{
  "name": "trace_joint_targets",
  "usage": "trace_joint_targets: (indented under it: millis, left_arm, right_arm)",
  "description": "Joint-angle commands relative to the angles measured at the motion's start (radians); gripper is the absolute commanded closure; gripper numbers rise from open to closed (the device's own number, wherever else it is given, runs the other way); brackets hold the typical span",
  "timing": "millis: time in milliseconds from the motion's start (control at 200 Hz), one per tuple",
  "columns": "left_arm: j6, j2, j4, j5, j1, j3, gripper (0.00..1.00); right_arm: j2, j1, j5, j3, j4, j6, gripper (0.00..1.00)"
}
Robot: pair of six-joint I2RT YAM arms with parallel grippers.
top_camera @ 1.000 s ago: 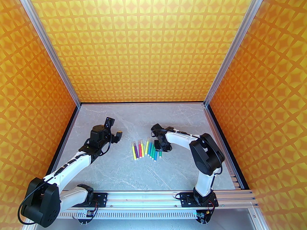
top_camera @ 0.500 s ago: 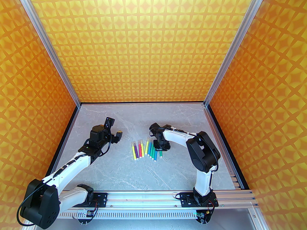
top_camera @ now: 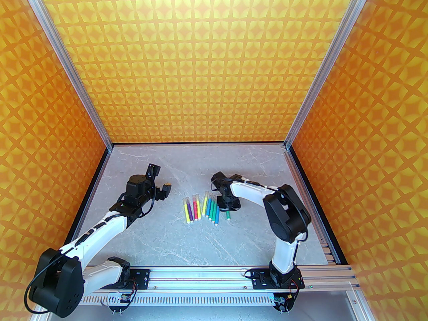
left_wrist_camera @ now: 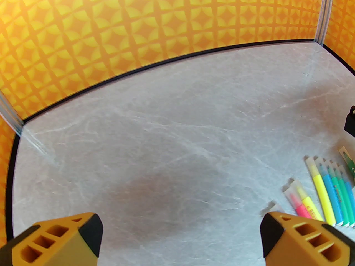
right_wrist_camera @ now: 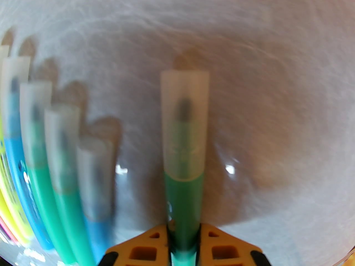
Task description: Open the pen caps
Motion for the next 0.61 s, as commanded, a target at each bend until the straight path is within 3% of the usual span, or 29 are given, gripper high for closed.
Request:
trace_joint_targets:
  millis: [0,235,410,600]
  left_arm:
    - [-0.065,0.036,-0.061,0.095,-0.015,0.076,0.01]
    - [-0.192,0.059,-0.075,0.230,-0.019,0.129,0.01]
    - [-0.309,0.084,-0.035,0.408,-0.019,0.147,0.00]
    - [-0.447,0.126,0.084,0.612,-0.025,0.145,0.05]
  right_arm:
    - [-0.121,-0.001,0.001,-0.017,0.047,-0.120,0.99]
    - [-0.266,-0.001,-0.190,-0.108,0.245,-0.268,1.00]
    - [-0.353,-0.001,-0.393,-0.186,0.427,-0.318,1.00]
    - [-0.405,0.000,-0.519,-0.232,0.553,-0.346,1.00]
